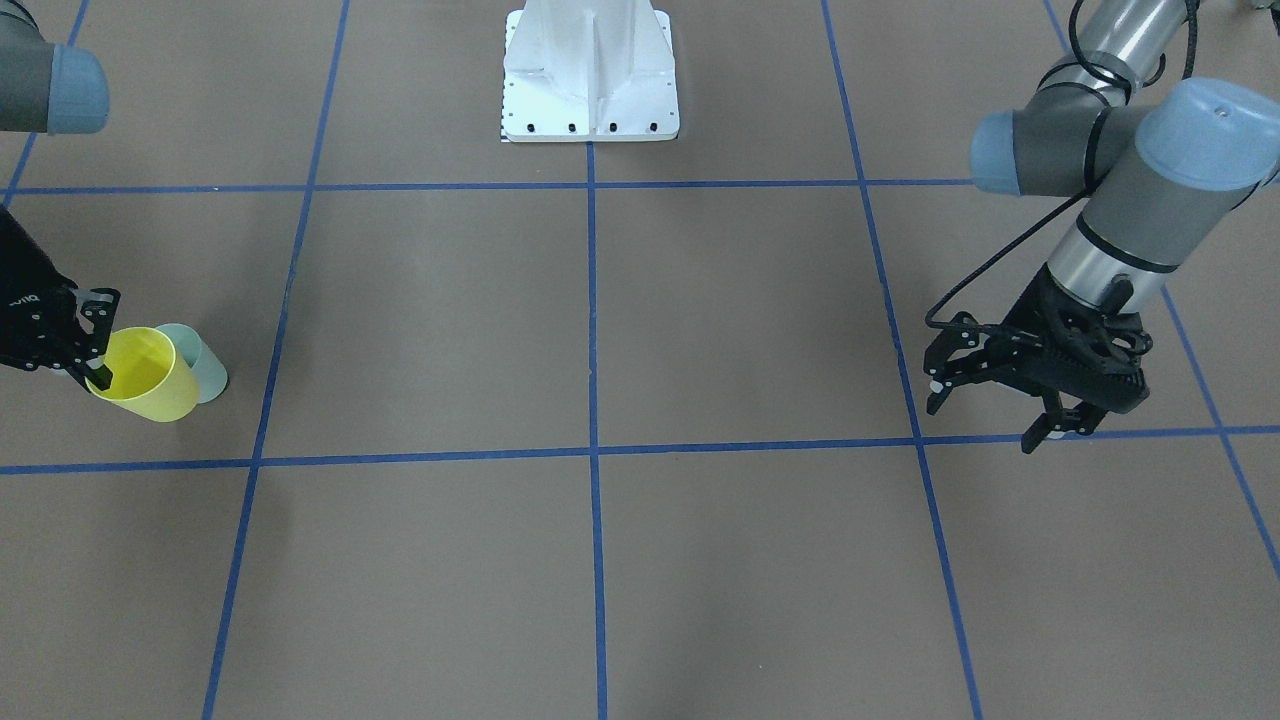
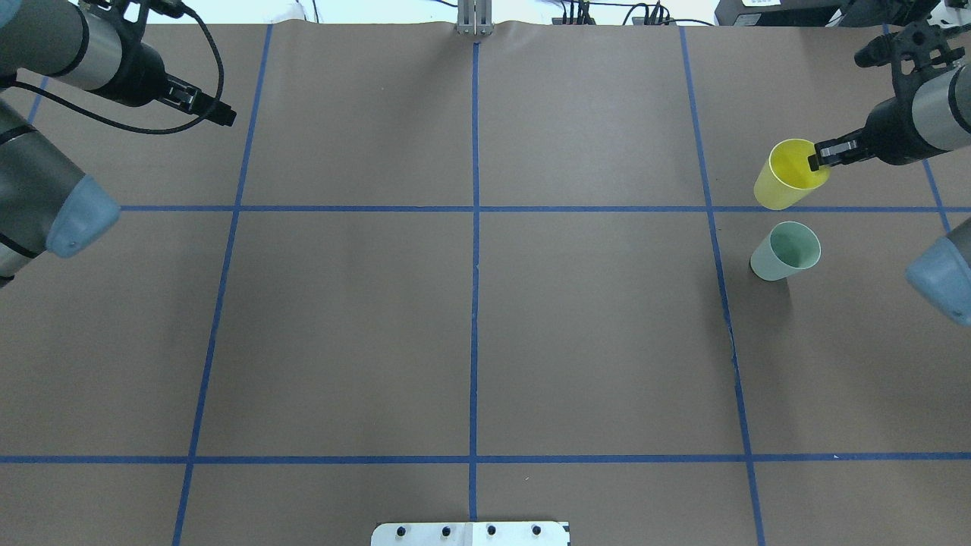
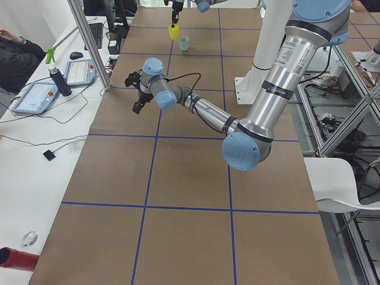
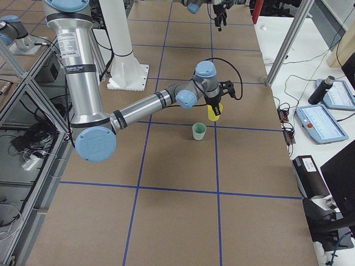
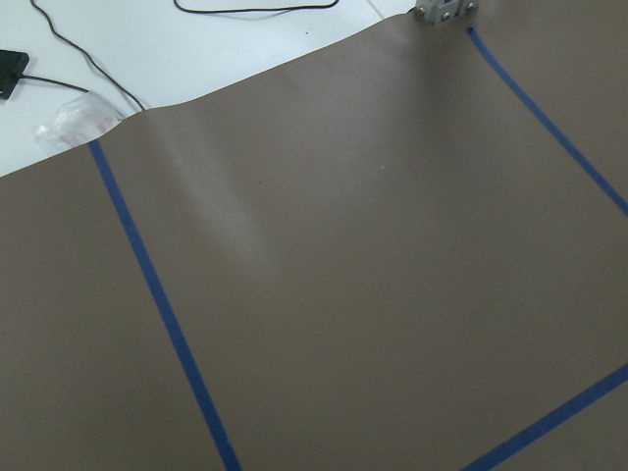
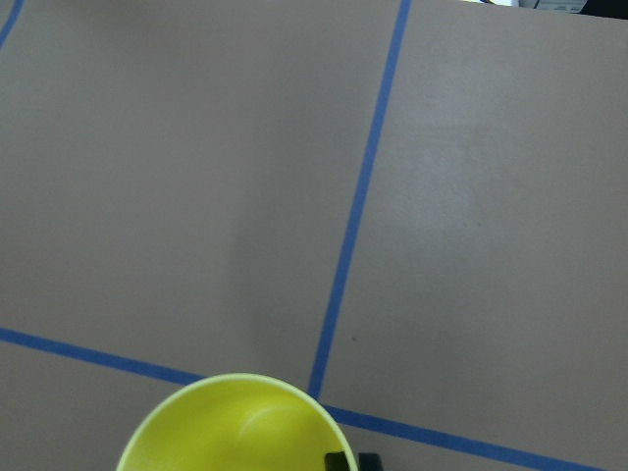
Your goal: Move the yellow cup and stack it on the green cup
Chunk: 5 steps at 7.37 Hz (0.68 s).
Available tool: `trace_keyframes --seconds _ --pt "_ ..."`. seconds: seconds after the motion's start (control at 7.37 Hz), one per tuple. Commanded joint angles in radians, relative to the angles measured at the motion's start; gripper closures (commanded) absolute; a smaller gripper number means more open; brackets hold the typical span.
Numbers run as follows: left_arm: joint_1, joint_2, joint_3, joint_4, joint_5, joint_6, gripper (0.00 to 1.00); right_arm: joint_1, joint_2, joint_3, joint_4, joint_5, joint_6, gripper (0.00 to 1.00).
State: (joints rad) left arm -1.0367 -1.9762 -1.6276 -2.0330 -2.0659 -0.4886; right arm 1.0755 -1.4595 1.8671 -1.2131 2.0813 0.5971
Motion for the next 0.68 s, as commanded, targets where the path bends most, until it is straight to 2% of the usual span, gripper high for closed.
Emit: trace_keyframes --seconds 0.0,0.54 --pt "-0.025 0.036 -0.005 0.011 0.000 0.004 0.00 -0.003 -0.056 0.030 0.001 0.006 -0.013 1.00" --pt "-0.034 0.034 0.003 0.028 0.000 0.004 0.00 -0.003 -0.082 0.030 0.000 0.103 -0.013 1.00"
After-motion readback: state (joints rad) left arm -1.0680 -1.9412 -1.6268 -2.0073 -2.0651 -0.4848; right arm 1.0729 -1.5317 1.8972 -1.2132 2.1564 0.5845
